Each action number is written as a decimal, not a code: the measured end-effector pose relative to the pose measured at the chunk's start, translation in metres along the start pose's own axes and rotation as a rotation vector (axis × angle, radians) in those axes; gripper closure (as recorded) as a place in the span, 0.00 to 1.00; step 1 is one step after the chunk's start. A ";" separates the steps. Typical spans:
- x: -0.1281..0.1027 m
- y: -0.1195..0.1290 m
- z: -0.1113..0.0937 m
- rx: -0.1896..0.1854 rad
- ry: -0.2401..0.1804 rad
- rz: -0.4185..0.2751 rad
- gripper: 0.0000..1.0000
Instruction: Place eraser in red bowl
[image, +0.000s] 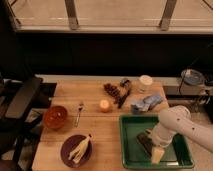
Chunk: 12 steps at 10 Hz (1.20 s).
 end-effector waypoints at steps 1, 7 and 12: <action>0.000 0.002 0.001 0.006 0.004 -0.002 0.38; -0.008 0.003 -0.013 0.066 0.004 -0.038 0.97; -0.024 -0.025 -0.098 0.174 -0.008 -0.114 1.00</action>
